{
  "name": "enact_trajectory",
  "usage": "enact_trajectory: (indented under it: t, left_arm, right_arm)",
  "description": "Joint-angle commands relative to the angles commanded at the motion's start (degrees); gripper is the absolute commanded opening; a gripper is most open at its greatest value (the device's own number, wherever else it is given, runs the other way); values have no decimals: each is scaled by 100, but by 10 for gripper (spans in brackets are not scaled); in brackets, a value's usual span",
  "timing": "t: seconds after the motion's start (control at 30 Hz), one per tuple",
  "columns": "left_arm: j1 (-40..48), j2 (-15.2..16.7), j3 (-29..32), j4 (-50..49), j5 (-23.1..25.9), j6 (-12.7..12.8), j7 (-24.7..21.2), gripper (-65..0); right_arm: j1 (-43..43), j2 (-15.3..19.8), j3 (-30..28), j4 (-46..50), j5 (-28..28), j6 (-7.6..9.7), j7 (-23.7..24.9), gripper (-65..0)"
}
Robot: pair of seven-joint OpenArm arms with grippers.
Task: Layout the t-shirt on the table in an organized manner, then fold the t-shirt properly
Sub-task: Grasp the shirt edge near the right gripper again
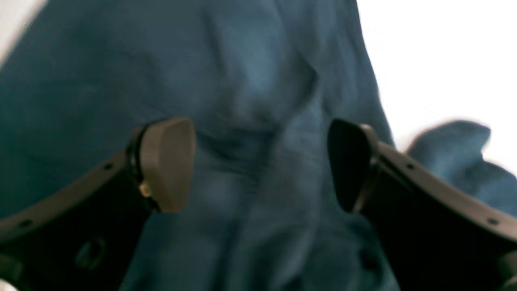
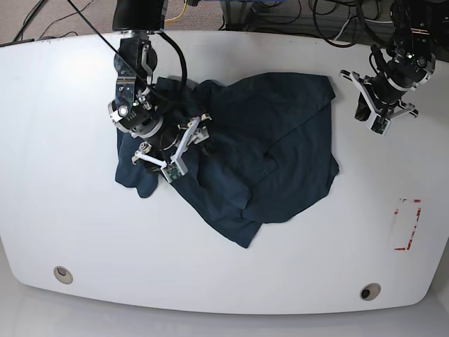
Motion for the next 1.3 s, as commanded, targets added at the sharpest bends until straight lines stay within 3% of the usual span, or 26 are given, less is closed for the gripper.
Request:
enact_trajectory:
  t: [0.33,0.67,1.07,1.3]
  left_arm:
    - [-9,0,9,-18,0,0,0,-640]
    - [-18,0,9,-26,0,0,0,-640]
    - [-18,0,132,-26,0,0,0,-640]
    - [-44,0,132,-35,0,0,0,-640]
  right_arm:
    - [79,79,18,-923,-712,-44,949,-155]
    - [79,97,158,-1169,-703,-44,1081,-165]
    - [79,88,290,-1152,-703,0,1231,-476]
    - [44,88,290,-932,-703,0,1213,-621]
